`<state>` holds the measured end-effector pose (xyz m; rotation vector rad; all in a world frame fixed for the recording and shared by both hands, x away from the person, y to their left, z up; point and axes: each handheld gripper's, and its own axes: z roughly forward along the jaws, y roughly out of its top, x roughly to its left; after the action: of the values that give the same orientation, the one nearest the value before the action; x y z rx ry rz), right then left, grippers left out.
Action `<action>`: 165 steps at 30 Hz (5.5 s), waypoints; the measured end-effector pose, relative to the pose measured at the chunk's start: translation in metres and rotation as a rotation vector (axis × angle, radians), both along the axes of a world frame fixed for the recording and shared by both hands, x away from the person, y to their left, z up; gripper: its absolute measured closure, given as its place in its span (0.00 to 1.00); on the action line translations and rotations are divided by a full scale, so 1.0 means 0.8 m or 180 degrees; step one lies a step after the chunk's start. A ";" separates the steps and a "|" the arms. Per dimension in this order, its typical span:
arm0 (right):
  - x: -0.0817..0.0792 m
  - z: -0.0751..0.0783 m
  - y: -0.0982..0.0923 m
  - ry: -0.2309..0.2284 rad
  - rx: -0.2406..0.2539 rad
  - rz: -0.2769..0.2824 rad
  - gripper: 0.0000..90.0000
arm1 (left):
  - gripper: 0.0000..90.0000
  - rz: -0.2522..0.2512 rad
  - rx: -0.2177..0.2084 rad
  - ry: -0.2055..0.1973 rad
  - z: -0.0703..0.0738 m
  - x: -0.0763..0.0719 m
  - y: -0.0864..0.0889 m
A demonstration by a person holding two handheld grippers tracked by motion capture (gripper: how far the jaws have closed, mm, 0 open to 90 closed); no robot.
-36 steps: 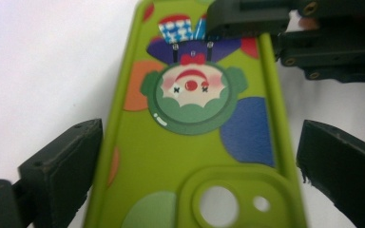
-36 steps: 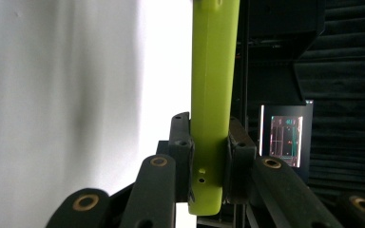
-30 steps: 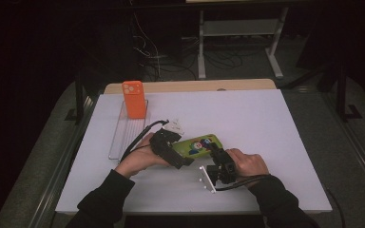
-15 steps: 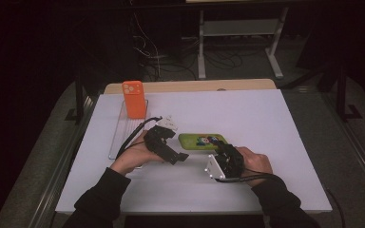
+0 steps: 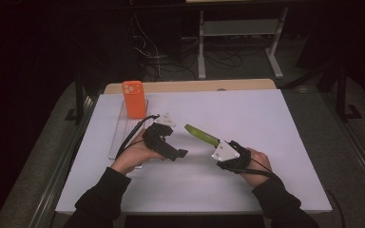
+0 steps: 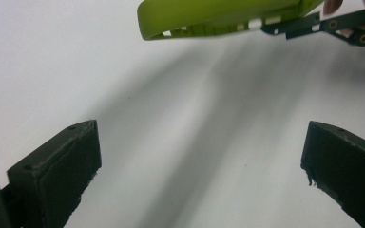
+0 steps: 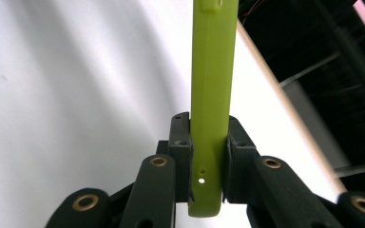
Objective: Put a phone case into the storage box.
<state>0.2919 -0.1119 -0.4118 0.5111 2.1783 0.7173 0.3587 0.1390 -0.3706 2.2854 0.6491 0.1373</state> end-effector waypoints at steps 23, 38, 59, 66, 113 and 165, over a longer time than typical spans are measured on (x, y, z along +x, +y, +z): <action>0.025 0.009 -0.026 0.1027 0.1436 -0.0223 0.84 | 0.00 0.0355 -0.0443 0.0018 0.008 0.009 0.005; 0.024 0.012 -0.016 0.1090 0.1551 -0.0213 0.84 | 0.00 0.0374 -0.0835 -0.0020 0.016 0.019 -0.033; 0.021 0.014 -0.002 0.1182 0.1728 -0.0150 0.84 | 0.00 0.0491 -0.1193 0.0136 0.010 0.031 -0.067; 0.021 0.012 -0.001 0.1172 0.1675 -0.0174 0.84 | 0.00 0.0535 -0.1234 0.0185 0.012 0.032 -0.070; -0.014 -0.022 -0.106 0.1508 0.1458 -0.0298 0.01 | 0.17 0.1279 -0.0440 -0.0734 0.143 0.079 0.071; -0.013 -0.017 -0.109 0.1479 0.1491 -0.0264 0.01 | 0.10 0.2344 0.0113 -0.0663 0.007 0.152 0.147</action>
<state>0.2812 -0.1990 -0.4256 1.0934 2.3863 1.1631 0.4800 0.2564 -0.3648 1.9218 1.3469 0.7254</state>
